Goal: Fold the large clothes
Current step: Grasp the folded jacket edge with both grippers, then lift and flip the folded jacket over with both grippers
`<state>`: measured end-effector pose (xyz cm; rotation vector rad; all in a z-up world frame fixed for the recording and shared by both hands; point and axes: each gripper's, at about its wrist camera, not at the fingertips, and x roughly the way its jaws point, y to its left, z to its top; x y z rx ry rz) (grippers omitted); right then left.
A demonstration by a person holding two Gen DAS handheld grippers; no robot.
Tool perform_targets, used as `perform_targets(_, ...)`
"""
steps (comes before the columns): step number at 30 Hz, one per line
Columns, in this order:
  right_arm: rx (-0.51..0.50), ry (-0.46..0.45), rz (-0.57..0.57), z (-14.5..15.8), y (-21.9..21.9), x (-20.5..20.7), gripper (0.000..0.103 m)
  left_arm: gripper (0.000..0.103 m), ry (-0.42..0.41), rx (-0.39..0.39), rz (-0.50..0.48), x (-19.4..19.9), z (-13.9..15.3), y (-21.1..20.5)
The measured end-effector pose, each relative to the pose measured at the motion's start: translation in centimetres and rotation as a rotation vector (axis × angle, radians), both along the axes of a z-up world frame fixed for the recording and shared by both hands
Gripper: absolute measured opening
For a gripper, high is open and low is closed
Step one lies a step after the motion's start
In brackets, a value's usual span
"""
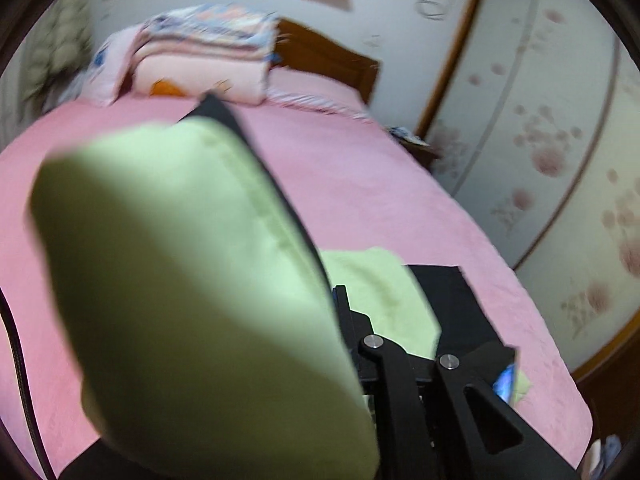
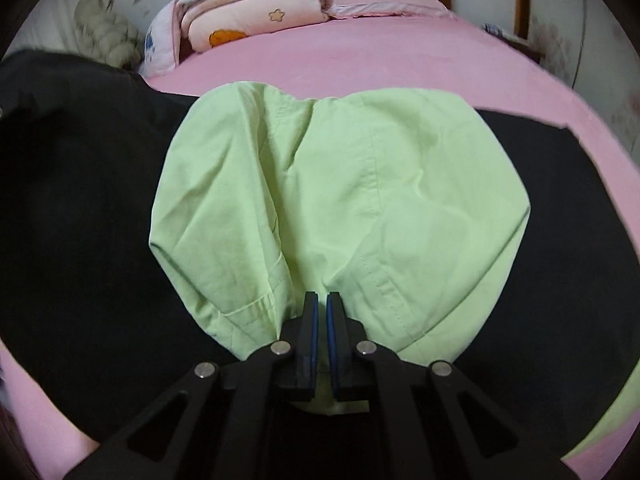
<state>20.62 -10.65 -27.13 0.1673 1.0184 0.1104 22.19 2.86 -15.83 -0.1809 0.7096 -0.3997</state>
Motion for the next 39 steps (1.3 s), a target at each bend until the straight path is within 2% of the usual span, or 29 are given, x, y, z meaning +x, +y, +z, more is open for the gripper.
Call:
perform_targets(5,0.182,-0.002,-0.044,-0.6,-2.7,-0.9,0.003,0.006,-0.066,0.013,-0.153,-0.3,1.6,-6.7)
perform_targets(9,0.372,-0.010,-0.101,-0.3,-6.3,-3.3,0.003,0.006,-0.083,0.036,-0.275,-0.5,1.5,-12.1)
perform_targets(12,0.403,-0.025,-0.150,0.5,-9.1,-6.6,0.003,0.006,-0.080,0.047,-0.343,-0.8,0.8,-15.4)
perform_targets(14,0.393,-0.026,-0.187,0.9,-11.1,-8.9,0.003,0.007,-0.056,0.061,-0.385,-0.8,-0.5,-17.9)
perform_targets(17,0.339,-0.009,-0.243,1.2,-13.9,-12.0,0.003,0.008,0.029,0.122,-0.442,-0.5,-4.1,-21.7)
perform_targets(20,0.250,0.027,-0.297,1.2,-16.1,-14.0,0.003,0.009,0.115,0.247,-0.496,-0.7,-8.5,-25.3)
perform_targets(21,0.226,0.041,-0.321,1.2,-17.0,-14.6,0.003,0.010,0.147,0.310,-0.505,-0.8,-10.3,-26.2)
perform_targets(23,0.201,0.061,-0.358,1.2,-17.9,-15.4,0.003,0.011,0.147,0.370,-0.512,-1.1,-11.8,-26.6)
perform_targets(25,0.188,0.071,-0.399,1.4,-19.1,-16.2,0.003,0.012,0.123,0.394,-0.520,-1.5,-11.9,-26.6)
perform_targets(29,0.131,0.074,-0.422,2.3,-19.8,-16.7,0.003,0.014,0.160,0.381,-0.526,-0.7,-11.3,-26.2)
perform_targets(30,0.119,0.073,-0.426,2.7,-20.1,-16.6,0.003,0.018,0.172,0.379,-0.529,-0.8,-11.3,-26.2)
perform_targets(32,0.116,0.072,-0.434,3.6,-20.3,-16.5,0.003,0.028,0.197,0.359,-0.534,-0.9,-10.0,-26.0)
perform_targets(34,0.126,0.057,-0.441,4.9,-21.0,-16.0,0.004,0.050,0.235,0.303,-0.555,-2.1,-8.9,-25.3)
perform_targets(36,0.141,0.032,-0.441,6.3,-22.1,-15.2,0.010,0.059,0.254,0.255,-0.561,-2.6,-7.7,-24.3)
perform_targets(37,0.149,0.015,-0.441,7.2,-22.4,-14.9,0.019,0.062,0.257,0.232,-0.562,-3.1,-6.8,-23.5)
perform_targets(38,0.156,0.000,-0.444,7.7,-23.6,-13.9,0.032,0.063,0.257,0.218,-0.563,-3.7,-6.2,-23.2)
perform_targets(39,0.168,-0.025,-0.444,8.6,-24.1,-13.7,0.038,0.063,0.256,0.201,-0.560,-4.1,-5.3,-22.4)
